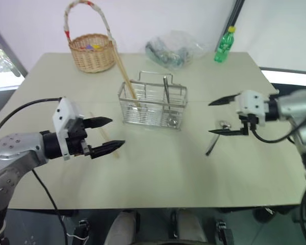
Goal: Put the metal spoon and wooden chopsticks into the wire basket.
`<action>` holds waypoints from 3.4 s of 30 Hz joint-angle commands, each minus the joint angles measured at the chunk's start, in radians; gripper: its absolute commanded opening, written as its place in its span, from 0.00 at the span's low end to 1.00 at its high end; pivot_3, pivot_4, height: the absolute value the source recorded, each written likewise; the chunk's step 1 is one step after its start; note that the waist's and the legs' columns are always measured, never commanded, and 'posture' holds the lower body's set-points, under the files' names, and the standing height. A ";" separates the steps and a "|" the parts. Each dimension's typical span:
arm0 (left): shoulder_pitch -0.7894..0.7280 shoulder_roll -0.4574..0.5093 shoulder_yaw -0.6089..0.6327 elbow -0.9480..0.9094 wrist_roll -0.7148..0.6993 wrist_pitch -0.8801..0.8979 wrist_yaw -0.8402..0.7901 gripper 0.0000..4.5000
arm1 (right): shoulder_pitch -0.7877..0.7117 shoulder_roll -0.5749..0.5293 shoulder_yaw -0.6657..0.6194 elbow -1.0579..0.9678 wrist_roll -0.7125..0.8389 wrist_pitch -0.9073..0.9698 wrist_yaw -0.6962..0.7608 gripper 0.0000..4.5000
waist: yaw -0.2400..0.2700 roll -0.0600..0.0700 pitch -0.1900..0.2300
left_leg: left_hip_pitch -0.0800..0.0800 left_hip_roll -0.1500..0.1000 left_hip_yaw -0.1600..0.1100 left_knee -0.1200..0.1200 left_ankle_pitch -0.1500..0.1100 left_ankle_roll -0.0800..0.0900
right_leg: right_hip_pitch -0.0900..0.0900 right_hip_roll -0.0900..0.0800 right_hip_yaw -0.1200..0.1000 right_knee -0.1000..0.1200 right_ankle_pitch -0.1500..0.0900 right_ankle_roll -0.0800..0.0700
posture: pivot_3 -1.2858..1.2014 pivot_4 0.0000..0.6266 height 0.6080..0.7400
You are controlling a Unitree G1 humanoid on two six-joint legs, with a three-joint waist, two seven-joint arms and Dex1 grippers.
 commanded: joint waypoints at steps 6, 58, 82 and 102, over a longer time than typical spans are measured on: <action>-0.059 -0.018 -0.024 -0.015 -0.053 0.016 0.056 0.99 | -0.369 0.087 0.316 0.604 -0.436 -0.732 0.039 1.00 | -0.006 0.000 0.001 | 0.000 -0.002 0.002 0.000 0.000 0.000 | -0.001 0.000 0.002 0.001 0.001 0.003 | 0.52 0.24 0.40; -0.270 -0.001 -0.042 0.126 -0.095 -0.048 0.165 1.00 | -0.043 -0.028 0.142 -0.214 0.432 0.085 0.057 0.01 | -0.008 0.001 0.005 | 0.001 0.000 -0.007 0.003 0.005 -0.009 | -0.002 0.012 0.020 0.012 0.002 0.002 | 0.52 0.24 0.40; -0.360 -0.036 -0.045 0.180 -0.015 -0.054 0.104 1.00 | 0.029 0.418 -0.097 -0.416 0.259 0.506 -0.849 0.01 | 0.000 -0.010 -0.001 | -0.001 -0.002 -0.004 0.001 0.005 -0.007 | -0.006 0.011 0.020 0.011 0.002 0.002 | 0.52 0.24 0.40; -0.337 -0.065 0.012 0.205 -0.024 -0.055 0.185 1.00 | 0.003 0.445 -0.231 -0.483 0.284 0.656 -0.873 0.64 | 0.001 -0.009 -0.001 | 0.001 -0.001 -0.005 0.001 0.005 -0.008 | -0.005 0.014 0.020 0.012 0.002 0.001 | 0.52 0.24 0.40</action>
